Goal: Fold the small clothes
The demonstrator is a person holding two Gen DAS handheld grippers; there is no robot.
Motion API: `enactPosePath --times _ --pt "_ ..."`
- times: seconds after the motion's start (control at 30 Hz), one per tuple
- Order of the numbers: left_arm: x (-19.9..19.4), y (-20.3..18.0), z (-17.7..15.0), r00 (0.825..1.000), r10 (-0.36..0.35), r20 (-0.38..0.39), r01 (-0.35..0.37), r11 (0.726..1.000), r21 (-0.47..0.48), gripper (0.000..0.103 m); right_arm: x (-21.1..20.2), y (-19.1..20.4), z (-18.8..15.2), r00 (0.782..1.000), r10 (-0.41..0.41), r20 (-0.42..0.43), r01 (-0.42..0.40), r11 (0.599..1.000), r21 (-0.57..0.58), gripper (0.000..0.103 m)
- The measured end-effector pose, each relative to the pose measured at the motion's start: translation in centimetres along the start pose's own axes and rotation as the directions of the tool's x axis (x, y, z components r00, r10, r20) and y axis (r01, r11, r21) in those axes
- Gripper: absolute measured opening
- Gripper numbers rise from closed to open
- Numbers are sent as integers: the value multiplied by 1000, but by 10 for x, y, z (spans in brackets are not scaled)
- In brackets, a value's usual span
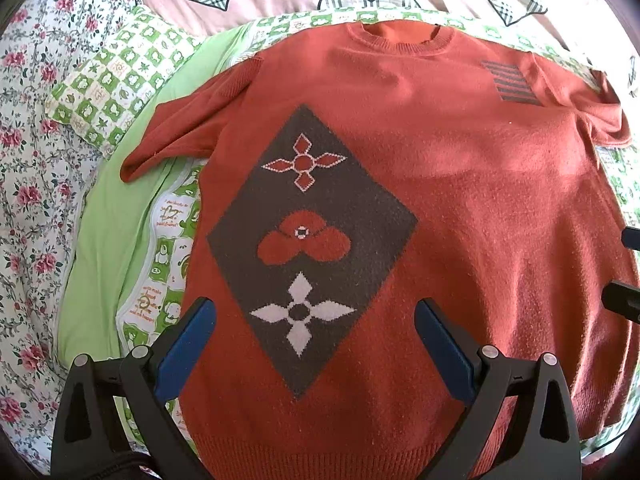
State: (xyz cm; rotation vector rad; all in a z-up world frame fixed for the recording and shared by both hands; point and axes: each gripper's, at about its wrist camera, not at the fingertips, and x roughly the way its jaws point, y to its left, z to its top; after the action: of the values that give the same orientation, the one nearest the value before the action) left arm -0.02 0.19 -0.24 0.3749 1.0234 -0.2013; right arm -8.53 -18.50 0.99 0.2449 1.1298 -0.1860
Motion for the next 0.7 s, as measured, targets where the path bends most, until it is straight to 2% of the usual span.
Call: enactPosePath --times 0.7 --pt "-1 2 0 1000 1 0 -1 1000 -6 100 -3 -1 0 999 -8 35 8 1000 -7 97"
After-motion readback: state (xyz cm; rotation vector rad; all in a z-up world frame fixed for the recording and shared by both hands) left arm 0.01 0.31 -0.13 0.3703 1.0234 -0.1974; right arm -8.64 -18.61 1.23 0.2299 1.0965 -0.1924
